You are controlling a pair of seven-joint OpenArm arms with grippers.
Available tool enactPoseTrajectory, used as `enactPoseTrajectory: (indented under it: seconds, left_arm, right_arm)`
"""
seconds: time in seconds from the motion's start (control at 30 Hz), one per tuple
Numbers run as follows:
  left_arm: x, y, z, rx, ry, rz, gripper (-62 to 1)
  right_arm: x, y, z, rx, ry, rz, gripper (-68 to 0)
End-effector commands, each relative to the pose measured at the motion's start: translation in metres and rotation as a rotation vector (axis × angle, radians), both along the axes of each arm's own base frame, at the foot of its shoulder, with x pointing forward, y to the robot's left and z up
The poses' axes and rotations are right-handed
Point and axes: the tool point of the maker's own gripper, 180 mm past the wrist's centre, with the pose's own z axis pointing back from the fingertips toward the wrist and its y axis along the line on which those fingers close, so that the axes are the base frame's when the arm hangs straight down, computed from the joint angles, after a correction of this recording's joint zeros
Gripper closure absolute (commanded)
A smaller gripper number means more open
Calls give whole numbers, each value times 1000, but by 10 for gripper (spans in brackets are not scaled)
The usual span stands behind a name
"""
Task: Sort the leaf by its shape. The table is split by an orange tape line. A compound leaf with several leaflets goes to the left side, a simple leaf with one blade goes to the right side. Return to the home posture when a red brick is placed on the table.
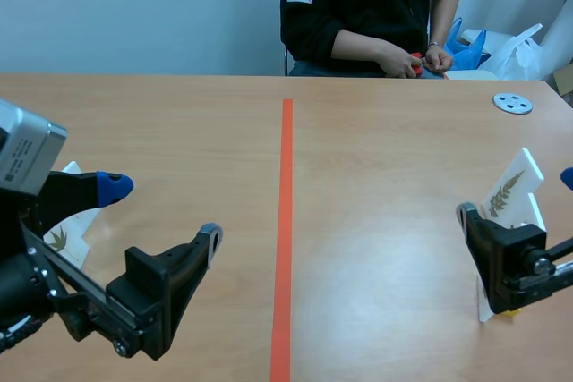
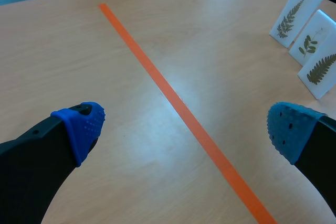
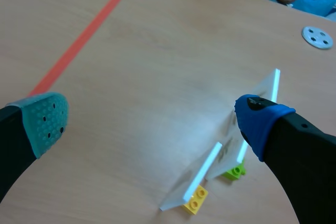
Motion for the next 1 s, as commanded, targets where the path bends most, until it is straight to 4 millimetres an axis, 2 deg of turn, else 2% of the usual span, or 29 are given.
enactPoseTrajectory:
  seconds: [0.0,0.17,0.33,0.43,0.7,0.97]
  left_arm:
    - [2,1,4,-13,-15,7,-623]
    - [2,1,4,-14,-15,7,-623]
    - [2,1,4,-14,-15,7,-623]
    - [2,1,4,-14,-15,7,-623]
    - [2,1,4,-14,-16,7,-623]
    - [2,1,4,-14,-16,7,-623]
  right_arm:
    - [3,8,15,27,-34,19,-679]
    - [2,32,26,55,-36,70,-679]
    - [-4,61,19,96,-10,137,-679]
    - [-6,71,15,91,-2,154,-679]
    - [-5,74,24,113,-48,163,-679]
    - [-5,74,25,114,-53,163,-679]
